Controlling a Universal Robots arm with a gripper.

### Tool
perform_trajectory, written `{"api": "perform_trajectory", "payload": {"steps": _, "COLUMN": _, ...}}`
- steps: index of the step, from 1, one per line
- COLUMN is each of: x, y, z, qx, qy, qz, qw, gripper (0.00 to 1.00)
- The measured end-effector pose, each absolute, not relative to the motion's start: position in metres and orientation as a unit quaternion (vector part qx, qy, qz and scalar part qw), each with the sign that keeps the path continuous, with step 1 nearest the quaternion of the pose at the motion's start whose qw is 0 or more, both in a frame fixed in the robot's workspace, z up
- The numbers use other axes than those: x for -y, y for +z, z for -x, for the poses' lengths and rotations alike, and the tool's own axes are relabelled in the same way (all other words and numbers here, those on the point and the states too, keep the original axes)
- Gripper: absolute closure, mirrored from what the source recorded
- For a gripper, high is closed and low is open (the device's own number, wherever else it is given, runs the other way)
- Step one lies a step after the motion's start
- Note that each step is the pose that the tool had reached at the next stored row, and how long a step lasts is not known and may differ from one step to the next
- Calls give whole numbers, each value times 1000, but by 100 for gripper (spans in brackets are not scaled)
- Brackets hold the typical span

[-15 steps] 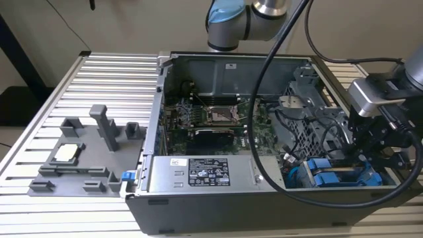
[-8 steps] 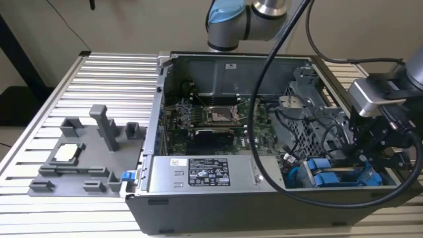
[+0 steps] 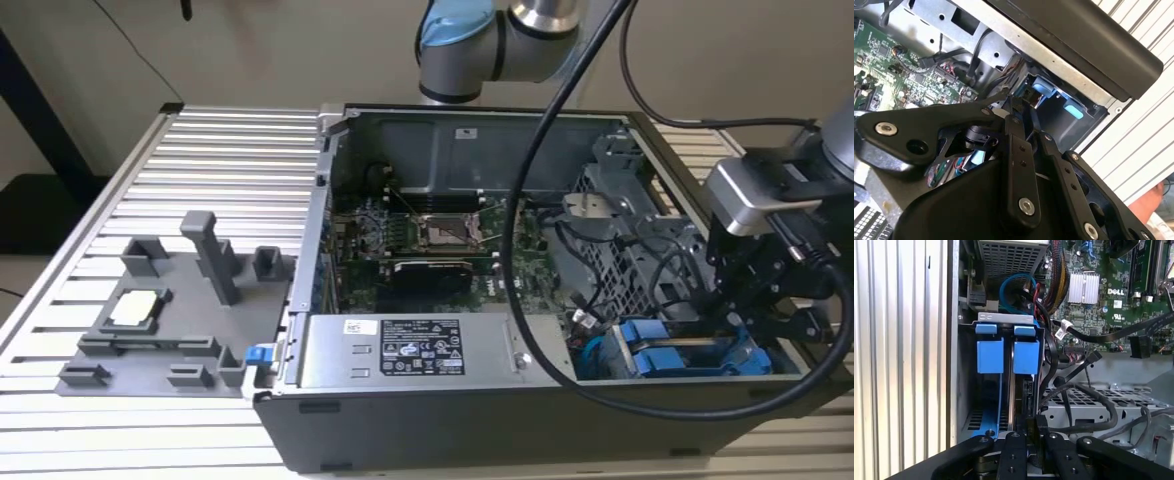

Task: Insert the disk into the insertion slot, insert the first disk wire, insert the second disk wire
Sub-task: 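Insert the first disk wire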

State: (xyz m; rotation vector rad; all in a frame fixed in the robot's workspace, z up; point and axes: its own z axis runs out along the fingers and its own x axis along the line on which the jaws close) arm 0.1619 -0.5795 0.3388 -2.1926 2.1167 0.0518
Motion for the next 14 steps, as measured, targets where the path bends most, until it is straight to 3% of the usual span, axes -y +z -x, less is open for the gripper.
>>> {"api": "perform_trajectory", "payload": {"steps": 14, "x": 580, "y": 332, "z": -162, "qx": -697, "qy": 17, "qz": 715, "qw": 47, "gripper": 81}}
